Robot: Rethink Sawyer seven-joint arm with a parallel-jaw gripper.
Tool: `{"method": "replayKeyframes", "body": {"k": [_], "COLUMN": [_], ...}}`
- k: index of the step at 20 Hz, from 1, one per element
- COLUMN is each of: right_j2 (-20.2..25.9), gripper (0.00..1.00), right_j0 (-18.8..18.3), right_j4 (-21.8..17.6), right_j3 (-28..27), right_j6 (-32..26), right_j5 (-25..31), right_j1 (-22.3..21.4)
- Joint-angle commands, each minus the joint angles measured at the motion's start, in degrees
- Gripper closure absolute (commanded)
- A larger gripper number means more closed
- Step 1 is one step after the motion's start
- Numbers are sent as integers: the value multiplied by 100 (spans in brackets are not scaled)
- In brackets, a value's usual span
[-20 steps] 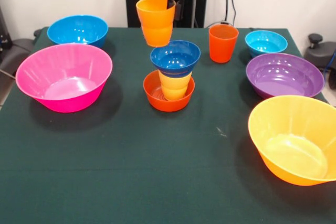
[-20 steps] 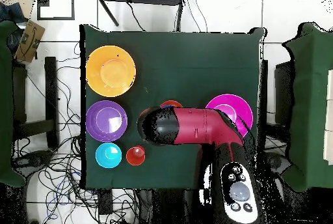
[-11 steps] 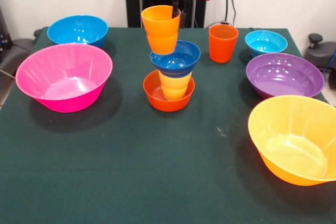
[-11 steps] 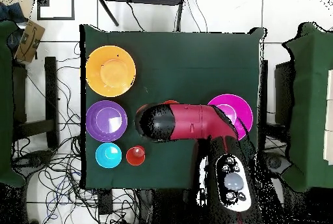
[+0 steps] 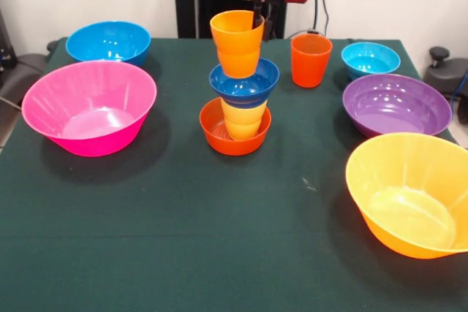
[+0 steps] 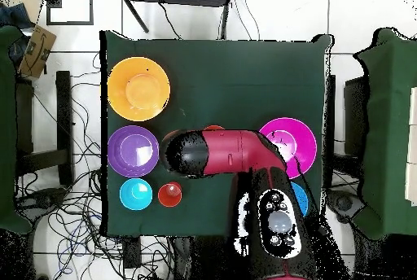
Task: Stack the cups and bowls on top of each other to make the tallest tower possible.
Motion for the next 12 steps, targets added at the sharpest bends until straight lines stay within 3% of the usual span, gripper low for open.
{"method": "replayKeyframes", "body": {"k": [1, 12], "right_j2": [153, 30], "gripper": [100, 100], "right_j0": [193, 232], "right_j4": [-141, -295], "right_j3": [-75, 24], "right_j6": [503, 467], "right_j5": [-358, -732], "right_j1": [363, 562]}}
